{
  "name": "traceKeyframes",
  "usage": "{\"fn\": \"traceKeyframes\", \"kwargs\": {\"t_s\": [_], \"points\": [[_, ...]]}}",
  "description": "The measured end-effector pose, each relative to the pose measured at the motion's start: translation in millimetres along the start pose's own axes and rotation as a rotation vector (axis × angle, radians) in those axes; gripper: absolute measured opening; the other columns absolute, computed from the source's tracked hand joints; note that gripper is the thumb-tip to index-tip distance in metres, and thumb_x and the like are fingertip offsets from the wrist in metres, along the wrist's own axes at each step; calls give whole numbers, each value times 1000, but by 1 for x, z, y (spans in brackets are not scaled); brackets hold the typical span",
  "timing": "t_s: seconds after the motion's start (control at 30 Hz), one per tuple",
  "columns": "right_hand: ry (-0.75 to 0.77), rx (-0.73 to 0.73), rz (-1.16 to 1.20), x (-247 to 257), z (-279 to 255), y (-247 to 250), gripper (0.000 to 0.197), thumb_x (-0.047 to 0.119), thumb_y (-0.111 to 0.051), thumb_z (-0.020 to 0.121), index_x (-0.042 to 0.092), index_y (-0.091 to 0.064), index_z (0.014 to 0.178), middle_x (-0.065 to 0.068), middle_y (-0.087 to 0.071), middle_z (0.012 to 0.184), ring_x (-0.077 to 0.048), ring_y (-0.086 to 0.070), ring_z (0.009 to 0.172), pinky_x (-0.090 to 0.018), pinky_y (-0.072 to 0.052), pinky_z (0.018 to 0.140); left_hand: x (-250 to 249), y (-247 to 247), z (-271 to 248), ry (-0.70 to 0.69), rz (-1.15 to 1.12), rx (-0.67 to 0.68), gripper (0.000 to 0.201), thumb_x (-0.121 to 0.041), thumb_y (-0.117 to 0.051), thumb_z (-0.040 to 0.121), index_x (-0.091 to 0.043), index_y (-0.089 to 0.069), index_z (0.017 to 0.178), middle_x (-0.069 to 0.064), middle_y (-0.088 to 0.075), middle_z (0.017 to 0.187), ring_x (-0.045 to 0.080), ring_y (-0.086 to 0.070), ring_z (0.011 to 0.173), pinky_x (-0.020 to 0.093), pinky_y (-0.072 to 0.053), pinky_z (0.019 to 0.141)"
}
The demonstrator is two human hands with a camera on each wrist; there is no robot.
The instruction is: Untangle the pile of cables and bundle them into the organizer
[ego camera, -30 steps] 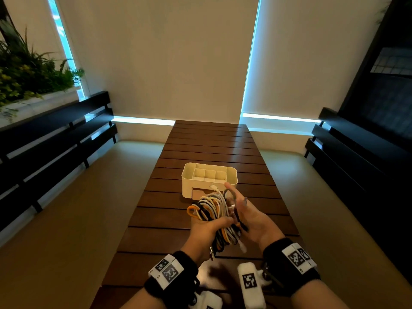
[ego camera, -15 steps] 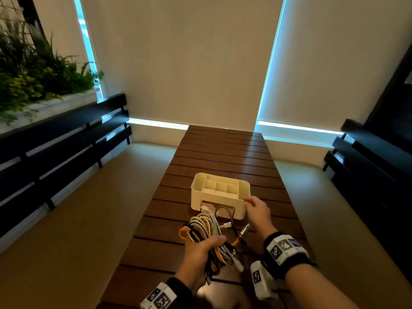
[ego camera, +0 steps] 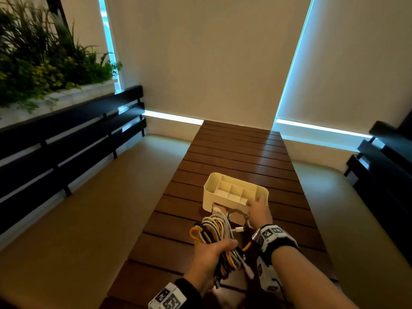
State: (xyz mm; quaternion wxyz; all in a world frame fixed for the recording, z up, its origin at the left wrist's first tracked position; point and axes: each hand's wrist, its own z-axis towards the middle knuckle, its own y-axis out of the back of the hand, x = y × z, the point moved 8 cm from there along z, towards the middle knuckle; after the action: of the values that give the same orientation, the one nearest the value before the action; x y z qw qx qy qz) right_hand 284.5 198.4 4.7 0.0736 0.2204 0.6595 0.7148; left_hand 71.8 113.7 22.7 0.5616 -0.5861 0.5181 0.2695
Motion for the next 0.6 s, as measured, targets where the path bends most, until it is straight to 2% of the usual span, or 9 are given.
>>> {"fn": "traceKeyframes", "kwargs": {"t_s": [0.07,0.17,0.3,0.37,0.43,0.47,0.53,0.6], "points": [[7,62,42,-1,2,-3,25,12,-41,94,8,-60,108,-11,-50,112,-33,-54,105,-32,-41,82,-2,1,0,-14,49,14,27,16,-72,67,0,-66,88,10,-70,78,27,-68,77,42,-57,74],[-21,182,122,-7,-10,-2,20,12,-50,91,12,-66,103,-13,-63,111,-30,-58,102,-26,-41,75,-6,3,2,-43,165,37,29,14,-75,65,-3,-65,87,10,-70,82,21,-68,77,32,-57,69],[64,255,152,-15,-38,-1,18,14,-56,90,10,-67,105,-12,-65,110,-25,-58,104,-27,-44,84,-3,10,8,-8,276,51,52,8,-81,61,-1,-59,107,13,-69,100,24,-68,92,35,-56,82],[83,293,160,-18,-57,-1,19,14,-55,91,12,-66,106,-10,-65,111,-23,-59,104,-28,-45,86,-2,12,8,13,330,56,65,4,-84,58,-5,-53,114,11,-67,108,22,-66,98,37,-54,89],[79,316,168,-23,-76,0,19,14,-54,92,13,-66,107,-9,-63,112,-21,-59,103,-26,-46,83,-2,13,8,32,415,75,63,2,-86,56,-14,-52,107,8,-65,110,20,-63,102,38,-51,93],[82,326,165,-25,-86,1,19,14,-54,92,13,-65,107,-9,-62,112,-21,-59,103,-24,-45,82,-4,12,8,34,441,104,59,4,-85,57,-17,-53,102,6,-66,107,18,-64,99,35,-52,90],[91,333,172,-27,-106,5,20,16,-55,92,11,-65,108,-10,-62,111,-22,-58,102,-23,-43,80,-9,7,4,20,481,164,50,7,-82,59,-16,-57,96,4,-69,97,19,-66,91,29,-54,80],[96,343,196,-28,-126,8,19,16,-56,91,11,-65,108,-8,-63,110,-20,-58,102,-22,-43,81,-14,-1,0,10,526,212,42,5,-81,62,-12,-61,94,5,-71,95,20,-67,90,29,-54,77]]}}
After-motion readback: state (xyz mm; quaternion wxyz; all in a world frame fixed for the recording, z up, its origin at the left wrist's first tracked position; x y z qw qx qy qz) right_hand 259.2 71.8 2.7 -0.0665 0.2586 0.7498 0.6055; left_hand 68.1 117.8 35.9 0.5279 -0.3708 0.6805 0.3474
